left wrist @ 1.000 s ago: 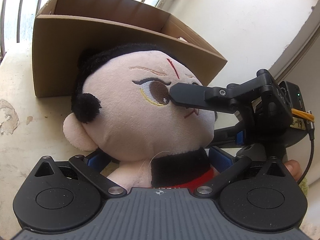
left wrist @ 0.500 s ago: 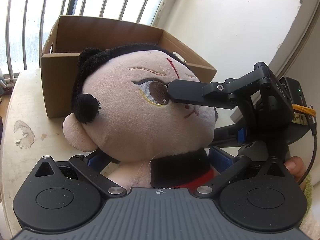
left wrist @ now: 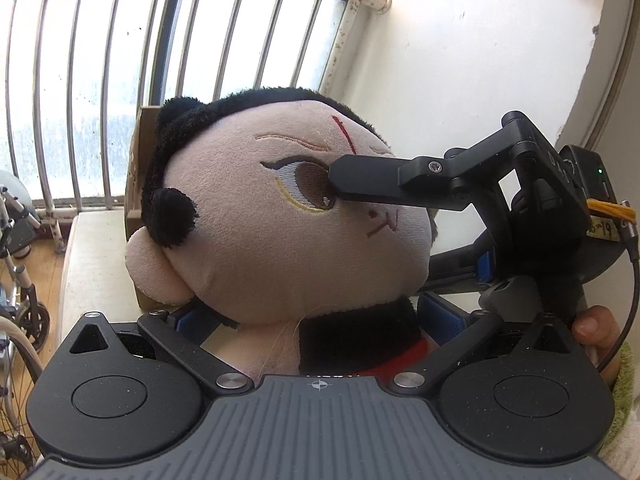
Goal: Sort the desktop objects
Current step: 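Lift the plush doll with both grippers and carry it over the box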
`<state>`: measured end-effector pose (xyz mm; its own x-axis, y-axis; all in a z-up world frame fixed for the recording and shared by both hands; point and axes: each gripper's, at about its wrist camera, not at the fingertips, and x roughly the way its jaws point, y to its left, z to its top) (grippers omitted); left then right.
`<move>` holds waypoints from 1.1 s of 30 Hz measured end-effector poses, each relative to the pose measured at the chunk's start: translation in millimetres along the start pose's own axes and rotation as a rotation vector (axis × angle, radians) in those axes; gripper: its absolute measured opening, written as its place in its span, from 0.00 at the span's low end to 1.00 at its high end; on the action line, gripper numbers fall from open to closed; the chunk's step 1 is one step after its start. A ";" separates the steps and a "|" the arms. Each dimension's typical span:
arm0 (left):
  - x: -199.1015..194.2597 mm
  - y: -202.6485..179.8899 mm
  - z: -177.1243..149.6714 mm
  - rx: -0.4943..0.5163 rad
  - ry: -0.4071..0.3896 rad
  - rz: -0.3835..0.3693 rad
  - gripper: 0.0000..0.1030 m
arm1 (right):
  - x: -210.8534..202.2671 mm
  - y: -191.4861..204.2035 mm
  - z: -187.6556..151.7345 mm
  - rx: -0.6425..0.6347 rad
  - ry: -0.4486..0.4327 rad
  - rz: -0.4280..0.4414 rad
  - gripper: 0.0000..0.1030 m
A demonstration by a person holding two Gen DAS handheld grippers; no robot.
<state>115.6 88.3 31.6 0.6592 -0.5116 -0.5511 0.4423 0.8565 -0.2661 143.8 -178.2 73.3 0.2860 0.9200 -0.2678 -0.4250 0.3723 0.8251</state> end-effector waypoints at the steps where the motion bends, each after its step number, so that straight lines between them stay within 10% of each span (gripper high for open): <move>1: 0.2 1.3 3.6 0.001 -0.007 0.005 1.00 | 2.8 2.3 4.5 -0.003 0.002 0.004 1.00; 21: -22.7 25.5 39.6 0.000 -0.136 0.044 1.00 | 54.3 22.8 93.5 -0.036 -0.006 0.032 1.00; 33: 48.8 52.2 93.2 -0.052 -0.071 0.008 1.00 | 93.2 -39.2 157.0 0.056 -0.007 -0.045 1.00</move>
<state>227.6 101.7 64.5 0.7048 -0.5064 -0.4967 0.4054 0.8622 -0.3037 322.0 -126.2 94.1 0.3097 0.9017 -0.3016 -0.3627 0.4052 0.8392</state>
